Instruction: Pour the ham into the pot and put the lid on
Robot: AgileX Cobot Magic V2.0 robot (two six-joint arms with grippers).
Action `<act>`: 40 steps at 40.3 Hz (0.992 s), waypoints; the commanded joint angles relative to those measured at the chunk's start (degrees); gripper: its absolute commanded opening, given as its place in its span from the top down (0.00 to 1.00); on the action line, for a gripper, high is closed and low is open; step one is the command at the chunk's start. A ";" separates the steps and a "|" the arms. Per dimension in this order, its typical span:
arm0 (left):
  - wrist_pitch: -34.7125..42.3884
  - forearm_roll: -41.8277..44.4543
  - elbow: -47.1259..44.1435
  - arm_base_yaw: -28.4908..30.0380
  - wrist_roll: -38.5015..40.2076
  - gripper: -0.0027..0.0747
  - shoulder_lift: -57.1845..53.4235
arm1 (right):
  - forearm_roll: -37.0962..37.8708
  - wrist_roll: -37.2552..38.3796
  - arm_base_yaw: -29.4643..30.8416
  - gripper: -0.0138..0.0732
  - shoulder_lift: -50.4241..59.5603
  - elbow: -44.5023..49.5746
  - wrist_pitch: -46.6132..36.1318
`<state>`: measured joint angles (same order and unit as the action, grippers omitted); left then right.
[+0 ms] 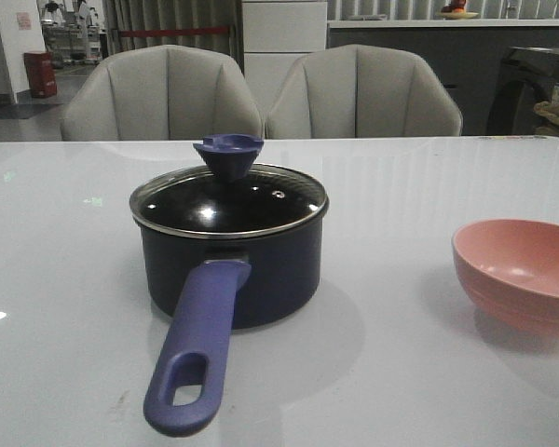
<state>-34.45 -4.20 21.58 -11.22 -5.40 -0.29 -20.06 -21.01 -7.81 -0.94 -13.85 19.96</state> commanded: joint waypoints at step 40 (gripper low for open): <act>28.25 4.20 -23.72 15.22 8.28 0.78 -1.36 | -0.72 -0.51 -0.12 0.67 -0.52 -1.48 -4.52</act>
<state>-10.98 -2.47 -0.39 4.46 2.13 -0.29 -20.06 -21.01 -7.81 -0.94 -13.85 19.96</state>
